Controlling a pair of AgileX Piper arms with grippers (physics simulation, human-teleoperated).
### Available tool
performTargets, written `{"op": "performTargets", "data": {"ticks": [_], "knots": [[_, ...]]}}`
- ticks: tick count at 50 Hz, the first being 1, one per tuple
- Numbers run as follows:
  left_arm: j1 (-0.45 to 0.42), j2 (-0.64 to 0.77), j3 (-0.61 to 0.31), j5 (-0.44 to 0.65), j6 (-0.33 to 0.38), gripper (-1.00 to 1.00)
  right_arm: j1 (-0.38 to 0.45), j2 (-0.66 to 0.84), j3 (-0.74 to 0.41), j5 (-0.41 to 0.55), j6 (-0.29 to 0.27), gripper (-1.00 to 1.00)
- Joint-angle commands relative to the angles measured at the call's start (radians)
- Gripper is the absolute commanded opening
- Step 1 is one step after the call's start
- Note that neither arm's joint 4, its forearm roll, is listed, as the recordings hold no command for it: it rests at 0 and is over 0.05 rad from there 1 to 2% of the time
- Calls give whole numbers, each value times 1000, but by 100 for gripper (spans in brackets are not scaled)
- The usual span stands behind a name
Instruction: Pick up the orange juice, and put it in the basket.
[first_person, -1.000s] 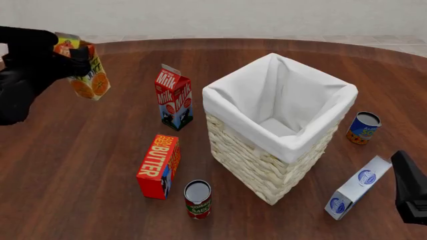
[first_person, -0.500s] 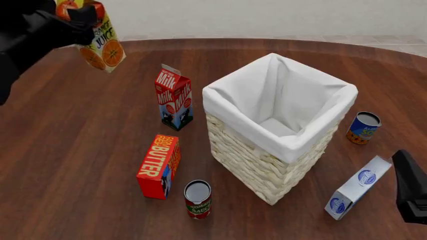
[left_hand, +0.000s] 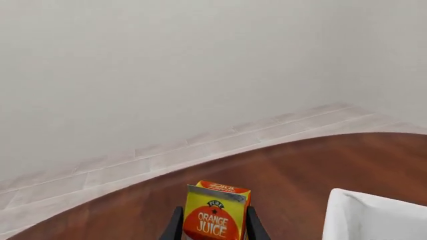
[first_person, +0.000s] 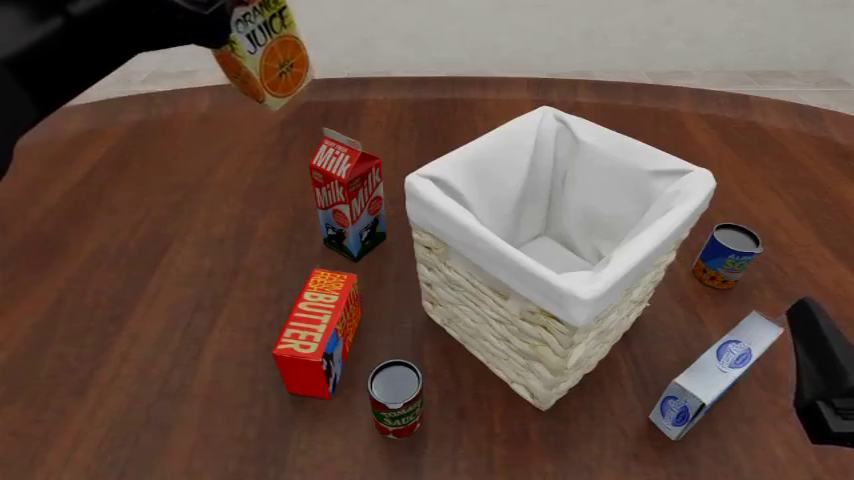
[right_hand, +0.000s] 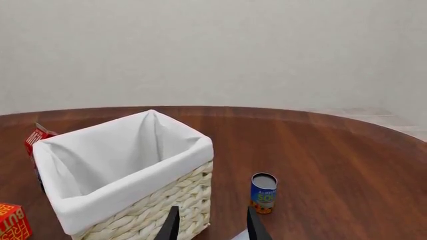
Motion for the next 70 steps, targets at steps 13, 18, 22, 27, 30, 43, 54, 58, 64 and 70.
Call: {"op": "performTargets", "data": {"ticks": [13,18,22,27,30,43,54,58,64,70], "knots": [[-187,-31,-37,19,22,-100,-3,0,-3,-3,8,100],[-231,-25,-49,20,16,-100,-2,0,-3,-5,6,100],[-261,-21,-48,15,18,-100,-2,0,-3,-7,7,100],[-285,-18,-49,14,15,-100,-2,0,-3,-7,9,100],[-305,-7,-54,17,16,-100,-2,0,-3,-6,13,100],[-368,14,-76,26,26,-100,-5,0,-3,-8,19,100],[-409,36,-101,18,18,-100,-6,0,-4,-8,20,100],[-420,47,-105,10,16,-100,-7,0,-5,-8,21,100],[-441,69,-114,-1,13,-100,-9,0,-6,-8,24,100],[-471,92,-125,-10,12,-100,-10,0,-7,-8,26,100]]}}
